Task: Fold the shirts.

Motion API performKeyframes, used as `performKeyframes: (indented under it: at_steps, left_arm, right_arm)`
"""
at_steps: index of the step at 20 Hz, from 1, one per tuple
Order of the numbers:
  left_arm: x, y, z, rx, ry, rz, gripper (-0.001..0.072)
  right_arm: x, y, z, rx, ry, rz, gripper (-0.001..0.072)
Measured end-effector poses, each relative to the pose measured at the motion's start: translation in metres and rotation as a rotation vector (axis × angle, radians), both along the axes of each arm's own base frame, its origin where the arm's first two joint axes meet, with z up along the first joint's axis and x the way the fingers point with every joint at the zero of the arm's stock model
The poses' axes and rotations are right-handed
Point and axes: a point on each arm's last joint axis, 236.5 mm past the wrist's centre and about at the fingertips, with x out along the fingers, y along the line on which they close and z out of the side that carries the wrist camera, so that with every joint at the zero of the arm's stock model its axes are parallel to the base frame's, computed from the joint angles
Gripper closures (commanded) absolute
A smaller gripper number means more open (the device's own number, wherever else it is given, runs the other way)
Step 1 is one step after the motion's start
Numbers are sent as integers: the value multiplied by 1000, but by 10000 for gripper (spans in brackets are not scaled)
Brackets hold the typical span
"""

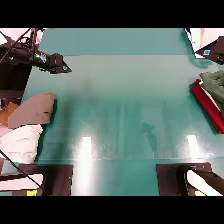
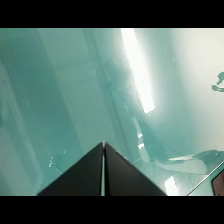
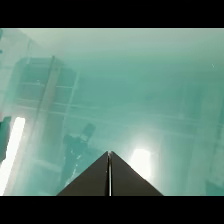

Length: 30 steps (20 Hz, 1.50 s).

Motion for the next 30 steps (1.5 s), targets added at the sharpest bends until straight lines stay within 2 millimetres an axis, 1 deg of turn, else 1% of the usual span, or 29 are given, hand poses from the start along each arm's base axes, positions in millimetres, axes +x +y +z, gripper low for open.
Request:
performKeyframes:
  at_steps: [13,17,19,20,21,22,24,25,26,27,29,30]
  left_arm:
    - [0,0,0,0,0,0,681]
    - [6,-5,7,-35,-24,14,681]
    - [5,-5,8,-36,-27,8,681]
    - [4,-1,8,-24,-27,7,681]
    - [2,7,6,11,-29,14,681]
    - [0,19,4,64,-27,32,681]
    - [-10,54,-6,224,-4,84,679]
    - [-17,76,-15,318,24,114,539]
    - [-26,96,-24,402,59,142,209]
    - [-35,116,-35,481,101,172,66]
    - [-53,142,-61,582,192,211,64]
    - [-61,149,-74,613,231,222,65]
  right_arm:
    - [1,1,1,1,-6,2,691]
    - [1,1,1,1,-6,2,691]
    - [1,1,1,1,-6,2,691]
    - [1,1,1,1,-6,2,691]
    - [1,1,1,1,-6,2,691]
    - [1,1,1,1,-6,2,690]
    - [1,1,1,1,-6,2,690]
    - [1,1,1,1,-6,2,691]
    - [1,1,1,1,-6,2,691]
    - [1,1,1,1,-5,2,690]
    - [2,1,0,1,-4,1,691]
    - [3,1,0,1,-4,1,690]
